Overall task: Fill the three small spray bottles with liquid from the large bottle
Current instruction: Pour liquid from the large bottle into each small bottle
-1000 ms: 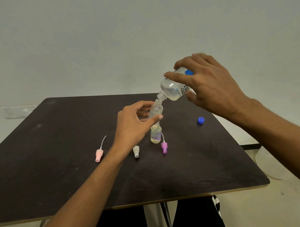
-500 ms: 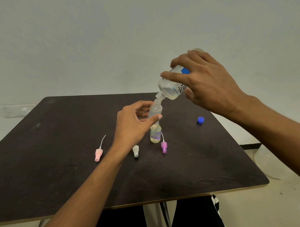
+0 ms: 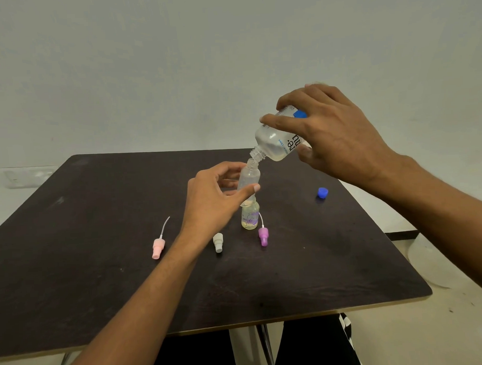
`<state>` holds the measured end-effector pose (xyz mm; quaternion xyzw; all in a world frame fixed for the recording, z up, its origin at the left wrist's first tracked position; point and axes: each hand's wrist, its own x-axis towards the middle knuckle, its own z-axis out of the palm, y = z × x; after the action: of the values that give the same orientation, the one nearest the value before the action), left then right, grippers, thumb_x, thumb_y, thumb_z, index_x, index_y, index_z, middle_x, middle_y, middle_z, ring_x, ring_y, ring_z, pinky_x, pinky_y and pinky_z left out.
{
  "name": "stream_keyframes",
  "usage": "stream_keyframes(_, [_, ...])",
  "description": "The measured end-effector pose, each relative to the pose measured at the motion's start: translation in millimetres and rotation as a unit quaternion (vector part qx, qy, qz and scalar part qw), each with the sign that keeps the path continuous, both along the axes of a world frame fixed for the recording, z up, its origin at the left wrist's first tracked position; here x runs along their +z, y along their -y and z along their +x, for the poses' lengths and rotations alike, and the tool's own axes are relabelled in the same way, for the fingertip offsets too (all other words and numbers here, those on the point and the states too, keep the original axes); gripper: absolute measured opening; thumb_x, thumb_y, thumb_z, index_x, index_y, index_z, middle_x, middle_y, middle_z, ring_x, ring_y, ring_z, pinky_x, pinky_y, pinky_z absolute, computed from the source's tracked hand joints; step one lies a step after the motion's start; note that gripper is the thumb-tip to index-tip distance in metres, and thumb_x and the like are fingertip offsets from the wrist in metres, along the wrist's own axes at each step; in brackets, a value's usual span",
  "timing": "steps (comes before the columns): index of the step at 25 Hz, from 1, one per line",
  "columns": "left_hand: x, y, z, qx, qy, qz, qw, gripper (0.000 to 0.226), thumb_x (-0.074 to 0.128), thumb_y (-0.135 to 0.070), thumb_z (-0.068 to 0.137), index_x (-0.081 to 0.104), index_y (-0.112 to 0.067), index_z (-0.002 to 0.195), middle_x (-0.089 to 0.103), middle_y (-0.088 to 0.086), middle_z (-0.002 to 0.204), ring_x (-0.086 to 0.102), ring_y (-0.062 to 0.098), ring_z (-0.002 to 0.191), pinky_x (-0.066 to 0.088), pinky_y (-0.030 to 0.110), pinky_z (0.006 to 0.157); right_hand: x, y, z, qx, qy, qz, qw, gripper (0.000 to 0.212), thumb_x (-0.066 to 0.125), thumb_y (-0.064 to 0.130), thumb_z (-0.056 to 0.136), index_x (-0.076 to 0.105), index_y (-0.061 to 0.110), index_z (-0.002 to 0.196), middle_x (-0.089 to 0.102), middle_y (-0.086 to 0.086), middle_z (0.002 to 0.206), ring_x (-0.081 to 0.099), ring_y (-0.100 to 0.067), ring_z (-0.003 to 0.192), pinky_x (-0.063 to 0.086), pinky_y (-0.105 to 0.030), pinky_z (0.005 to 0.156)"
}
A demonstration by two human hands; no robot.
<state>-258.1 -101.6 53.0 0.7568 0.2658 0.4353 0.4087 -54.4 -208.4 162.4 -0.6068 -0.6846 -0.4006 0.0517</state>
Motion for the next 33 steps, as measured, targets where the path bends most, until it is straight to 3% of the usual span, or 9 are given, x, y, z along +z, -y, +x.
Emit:
stream_keyframes(10, [3.7, 2.4, 0.0, -0.007, 0.011, -0.006, 1.000, 0.038, 0.092, -0.028, 0.077, 0.075, -0.034, 0.110, 0.076, -0.019, 0.100, 0.072, -0.007, 0.092, 0.053, 0.006, 0.075, -19.7, 8.1, 8.3, -0.038, -0.177, -0.039, 0.983, 0.074, 0.083, 0.026, 0.079, 0.055, 0.034, 0.147, 0.063, 0.002, 0.130, 0.059, -0.024, 0.115, 0.046, -0.034, 0.088])
stream_keyframes(13, [3.9, 2.3, 0.3, -0.008, 0.014, -0.005, 1.000, 0.038, 0.092, -0.028, 0.078, 0.075, -0.031, 0.112, 0.077, -0.017, 0.102, 0.073, -0.005, 0.093, 0.054, 0.008, 0.076, -34.4, 11.1, 9.9, -0.037, -0.271, -0.048, 0.961, 0.076, 0.085, 0.034, 0.077, 0.054, 0.035, 0.147, 0.063, 0.006, 0.129, 0.061, -0.018, 0.113, 0.059, -0.039, 0.083])
stream_keyframes(15, [4.5, 1.7, -0.1, -0.008, 0.016, -0.004, 1.000, 0.038, 0.092, -0.028, 0.078, 0.075, -0.032, 0.112, 0.077, -0.018, 0.101, 0.073, -0.005, 0.093, 0.055, 0.008, 0.077, -45.9, 11.4, 13.0, -0.035, -0.346, -0.040, 0.937, 0.077, 0.087, 0.042, 0.074, 0.056, 0.031, 0.144, 0.066, 0.007, 0.127, 0.064, -0.016, 0.109, 0.062, -0.041, 0.086])
stream_keyframes(19, [4.5, 0.6, -1.2, -0.001, 0.010, -0.001, 1.000, 0.039, 0.092, -0.029, 0.078, 0.076, -0.030, 0.114, 0.077, -0.019, 0.102, 0.072, -0.006, 0.094, 0.055, 0.008, 0.078, -68.6, 13.0, 17.3, -0.028, -0.496, -0.009, 0.868, 0.075, 0.090, 0.051, 0.073, 0.060, 0.028, 0.138, 0.071, 0.006, 0.127, 0.067, -0.010, 0.109, 0.054, -0.019, 0.090])
stream_keyframes(23, [3.9, 0.3, -1.8, 0.005, 0.014, -0.003, 1.000, 0.039, 0.092, -0.027, 0.078, 0.076, -0.029, 0.113, 0.076, -0.019, 0.101, 0.073, -0.006, 0.092, 0.054, 0.007, 0.076, -85.0, 19.6, 16.7, -0.026, -0.622, 0.033, 0.782, 0.068, 0.089, 0.054, 0.074, 0.060, 0.030, 0.131, 0.070, 0.014, 0.121, 0.068, -0.006, 0.106, 0.065, -0.039, 0.084])
stream_keyframes(25, [3.2, -0.4, -2.1, 0.007, 0.015, -0.006, 1.000, 0.038, 0.092, -0.026, 0.078, 0.076, -0.028, 0.113, 0.077, -0.018, 0.101, 0.073, -0.005, 0.092, 0.055, 0.008, 0.077, -90.9, 21.8, 16.7, -0.019, -0.648, 0.043, 0.760, 0.065, 0.089, 0.050, 0.075, 0.060, 0.031, 0.130, 0.070, 0.015, 0.120, 0.068, -0.002, 0.105, 0.065, -0.044, 0.085])
stream_keyframes(29, [1.4, -1.0, -1.4, 0.008, 0.013, -0.011, 1.000, 0.037, 0.092, -0.026, 0.078, 0.077, -0.027, 0.112, 0.078, -0.016, 0.101, 0.074, -0.003, 0.092, 0.057, 0.012, 0.078, -99.0, 24.4, 20.4, -0.015, -0.658, 0.049, 0.751, 0.067, 0.091, 0.049, 0.074, 0.060, 0.032, 0.131, 0.070, 0.011, 0.126, 0.069, -0.009, 0.112, 0.064, -0.051, 0.088])
stream_keyframes(31, [1.3, -1.2, -2.3, 0.010, 0.012, -0.012, 1.000, 0.038, 0.092, -0.025, 0.078, 0.077, -0.025, 0.113, 0.078, -0.016, 0.101, 0.074, -0.004, 0.091, 0.057, 0.012, 0.078, -99.2, 24.3, 22.2, -0.013, -0.655, 0.053, 0.753, 0.068, 0.091, 0.048, 0.075, 0.059, 0.030, 0.133, 0.070, 0.009, 0.128, 0.068, -0.011, 0.115, 0.063, -0.046, 0.092])
stream_keyframes(33, [1.8, -2.5, -6.2, 0.016, 0.010, -0.012, 1.000, 0.038, 0.091, -0.025, 0.079, 0.076, -0.024, 0.114, 0.078, -0.016, 0.101, 0.074, -0.005, 0.090, 0.056, 0.010, 0.077, -98.4, 24.9, 23.3, -0.006, -0.651, 0.057, 0.757, 0.069, 0.090, 0.047, 0.075, 0.058, 0.028, 0.134, 0.068, 0.010, 0.128, 0.067, -0.011, 0.116, 0.059, -0.029, 0.093])
